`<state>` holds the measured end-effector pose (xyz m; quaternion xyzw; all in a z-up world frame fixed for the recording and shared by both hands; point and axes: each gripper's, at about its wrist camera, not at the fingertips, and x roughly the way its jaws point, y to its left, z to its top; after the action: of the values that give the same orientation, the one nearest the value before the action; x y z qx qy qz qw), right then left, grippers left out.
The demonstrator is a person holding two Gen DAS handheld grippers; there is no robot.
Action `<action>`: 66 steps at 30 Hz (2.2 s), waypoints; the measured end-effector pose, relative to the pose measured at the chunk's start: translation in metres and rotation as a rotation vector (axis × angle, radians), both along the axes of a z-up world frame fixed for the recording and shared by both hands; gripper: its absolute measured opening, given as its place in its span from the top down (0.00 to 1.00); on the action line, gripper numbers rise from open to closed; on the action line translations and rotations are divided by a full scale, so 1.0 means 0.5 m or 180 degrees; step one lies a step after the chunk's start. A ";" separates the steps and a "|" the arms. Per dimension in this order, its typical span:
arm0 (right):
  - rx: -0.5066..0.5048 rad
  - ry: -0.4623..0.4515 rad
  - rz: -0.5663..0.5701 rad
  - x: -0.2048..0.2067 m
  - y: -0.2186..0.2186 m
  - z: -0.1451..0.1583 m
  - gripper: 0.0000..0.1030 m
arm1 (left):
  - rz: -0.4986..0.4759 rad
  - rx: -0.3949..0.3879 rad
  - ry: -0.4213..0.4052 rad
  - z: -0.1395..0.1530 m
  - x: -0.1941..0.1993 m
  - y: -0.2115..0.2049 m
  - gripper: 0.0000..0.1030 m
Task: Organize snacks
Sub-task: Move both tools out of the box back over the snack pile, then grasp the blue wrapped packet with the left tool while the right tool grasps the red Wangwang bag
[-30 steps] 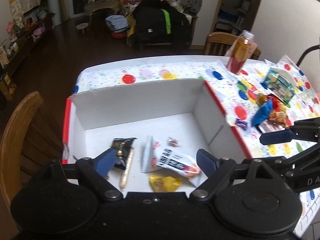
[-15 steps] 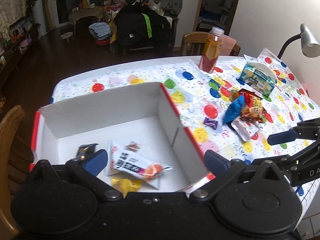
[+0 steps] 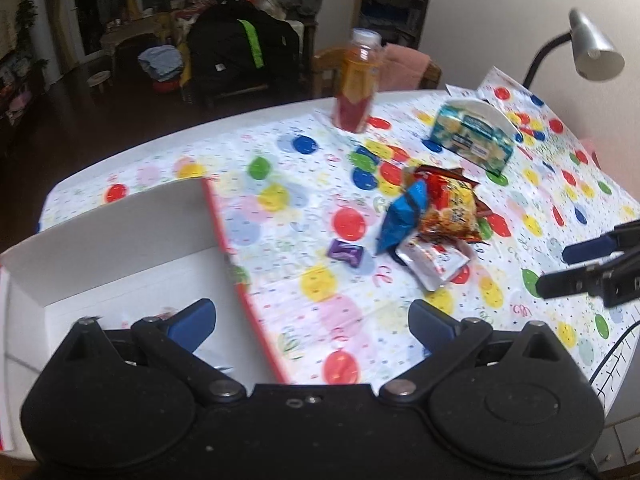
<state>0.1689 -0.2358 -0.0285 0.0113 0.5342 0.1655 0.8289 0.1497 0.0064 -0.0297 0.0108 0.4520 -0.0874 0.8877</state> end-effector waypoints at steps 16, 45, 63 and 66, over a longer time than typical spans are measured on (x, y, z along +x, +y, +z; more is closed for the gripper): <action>0.0008 0.0154 -0.0398 0.143 -0.103 -0.041 0.22 | -0.0388 0.0117 0.0060 -0.045 0.164 -0.170 0.07; 0.0242 0.0770 -0.0885 0.340 -0.016 -0.182 0.29 | -0.0852 -0.0167 0.0654 -0.173 0.344 -0.202 0.45; 0.0141 0.0639 -0.0757 0.328 -0.011 -0.161 0.52 | -0.0795 -0.0188 0.0606 -0.170 0.337 -0.193 0.67; 0.0147 0.0629 -0.0759 0.322 -0.015 -0.157 0.53 | -0.0775 -0.0179 0.0571 -0.162 0.331 -0.187 0.67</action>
<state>0.3298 -0.2433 -0.1068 0.1100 0.6040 0.0762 0.7857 0.3152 -0.0871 -0.1105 0.0328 0.5222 -0.2076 0.8265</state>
